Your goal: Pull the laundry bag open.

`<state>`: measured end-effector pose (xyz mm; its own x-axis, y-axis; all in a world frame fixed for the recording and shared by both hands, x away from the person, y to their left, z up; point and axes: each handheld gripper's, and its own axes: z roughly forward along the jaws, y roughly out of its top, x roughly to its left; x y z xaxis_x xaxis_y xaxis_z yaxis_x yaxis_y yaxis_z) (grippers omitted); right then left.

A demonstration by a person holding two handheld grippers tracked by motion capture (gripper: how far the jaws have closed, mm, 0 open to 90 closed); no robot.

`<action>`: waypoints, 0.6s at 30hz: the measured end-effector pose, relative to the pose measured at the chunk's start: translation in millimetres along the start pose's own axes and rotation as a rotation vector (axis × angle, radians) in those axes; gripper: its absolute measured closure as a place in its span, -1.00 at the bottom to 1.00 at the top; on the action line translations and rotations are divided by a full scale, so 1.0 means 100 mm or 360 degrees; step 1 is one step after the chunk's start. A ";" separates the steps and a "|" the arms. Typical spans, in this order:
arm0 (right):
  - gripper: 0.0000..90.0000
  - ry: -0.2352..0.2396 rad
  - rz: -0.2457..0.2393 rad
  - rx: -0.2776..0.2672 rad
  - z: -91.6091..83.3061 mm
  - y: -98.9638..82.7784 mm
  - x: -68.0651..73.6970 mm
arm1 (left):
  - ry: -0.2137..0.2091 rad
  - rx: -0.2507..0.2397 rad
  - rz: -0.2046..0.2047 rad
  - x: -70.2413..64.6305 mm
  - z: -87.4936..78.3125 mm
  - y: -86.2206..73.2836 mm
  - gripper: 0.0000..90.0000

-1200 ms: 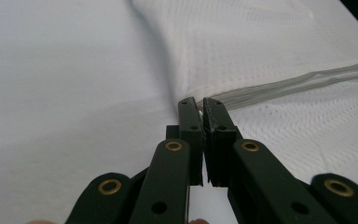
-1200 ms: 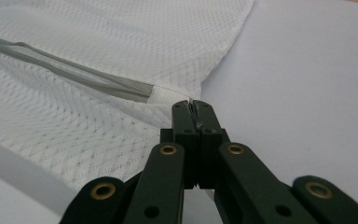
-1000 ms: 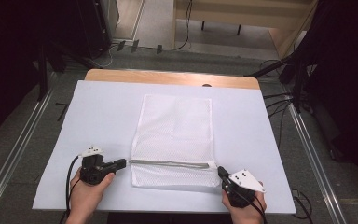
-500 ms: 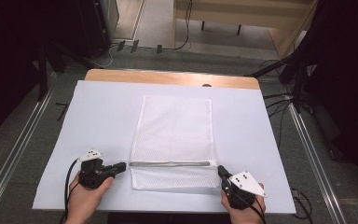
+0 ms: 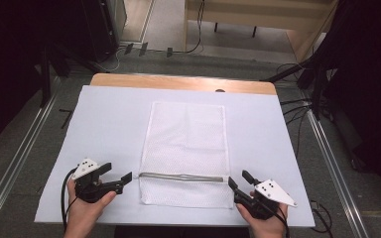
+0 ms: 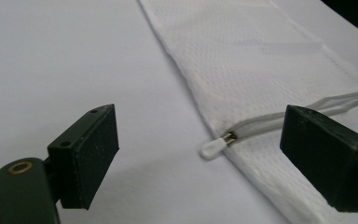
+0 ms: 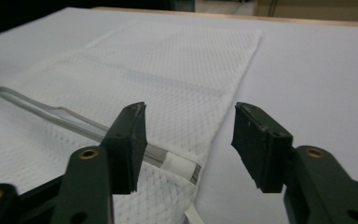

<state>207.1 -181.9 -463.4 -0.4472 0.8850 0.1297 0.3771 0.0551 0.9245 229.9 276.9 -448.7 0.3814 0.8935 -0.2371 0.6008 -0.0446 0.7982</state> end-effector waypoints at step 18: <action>-0.50 -0.0108 0.0020 -0.0039 -0.13 0.07 -0.38 | 0.0089 -0.0066 0.0085 0.30 -0.18 0.00 -1.00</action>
<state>216.1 -220.9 -457.3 -0.3860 0.9150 0.1174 0.3619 0.0332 0.9316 228.5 312.0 -445.9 0.3714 0.9140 -0.1632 0.5506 -0.0752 0.8314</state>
